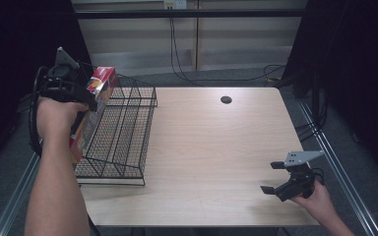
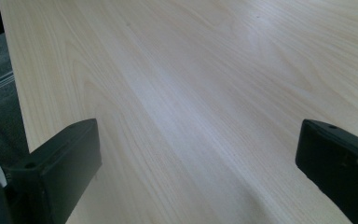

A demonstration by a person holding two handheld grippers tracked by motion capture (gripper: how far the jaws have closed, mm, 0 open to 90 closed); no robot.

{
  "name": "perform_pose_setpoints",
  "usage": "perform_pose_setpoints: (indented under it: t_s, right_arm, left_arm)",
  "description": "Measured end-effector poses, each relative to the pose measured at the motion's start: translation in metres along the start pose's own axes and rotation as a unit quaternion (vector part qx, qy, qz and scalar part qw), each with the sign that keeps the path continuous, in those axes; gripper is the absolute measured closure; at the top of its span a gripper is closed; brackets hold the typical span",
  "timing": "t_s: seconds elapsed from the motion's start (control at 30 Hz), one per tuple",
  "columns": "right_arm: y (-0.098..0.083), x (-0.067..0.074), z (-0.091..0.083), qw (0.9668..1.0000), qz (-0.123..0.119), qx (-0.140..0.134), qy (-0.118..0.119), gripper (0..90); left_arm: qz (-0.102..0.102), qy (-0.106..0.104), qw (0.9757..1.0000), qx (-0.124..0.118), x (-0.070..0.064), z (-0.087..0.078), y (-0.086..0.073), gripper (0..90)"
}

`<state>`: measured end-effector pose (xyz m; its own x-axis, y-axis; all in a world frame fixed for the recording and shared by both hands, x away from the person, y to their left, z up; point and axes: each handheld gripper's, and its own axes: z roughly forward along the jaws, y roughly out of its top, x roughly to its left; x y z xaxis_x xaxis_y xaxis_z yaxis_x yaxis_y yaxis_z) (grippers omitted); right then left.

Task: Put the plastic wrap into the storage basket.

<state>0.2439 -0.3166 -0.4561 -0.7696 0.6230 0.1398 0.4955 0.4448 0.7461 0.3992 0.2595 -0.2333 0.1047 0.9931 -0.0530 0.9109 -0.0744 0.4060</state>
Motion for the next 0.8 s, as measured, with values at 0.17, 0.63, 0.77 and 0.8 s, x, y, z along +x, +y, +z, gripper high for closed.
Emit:
perform_pose_setpoints:
  t_s: [0.17, 0.63, 0.77, 0.8]
  right_arm:
    - [0.0, 0.0, 0.0, 1.0, -0.002, -0.001, 0.001, 0.0]
    - [0.0, 0.0, 0.002, 1.0, 0.0, 0.002, 0.003, 0.0]
    - [0.0, 0.0, 0.002, 1.0, -0.001, 0.003, 0.002, 0.0]
    - [0.0, 0.0, 0.002, 1.0, -0.001, 0.003, 0.002, 0.0]
  left_arm:
    - [-0.008, 0.003, 1.0, -0.001, 0.007, 0.002, -0.004, 45.0]
    - [-0.023, 0.022, 0.9995, -0.002, 0.017, 0.004, -0.009, 44.8]
    - [-0.027, 0.026, 0.9993, -0.002, 0.021, 0.005, -0.01, 44.8]
    - [-0.027, 0.026, 0.9993, -0.002, 0.021, 0.005, -0.01, 44.8]
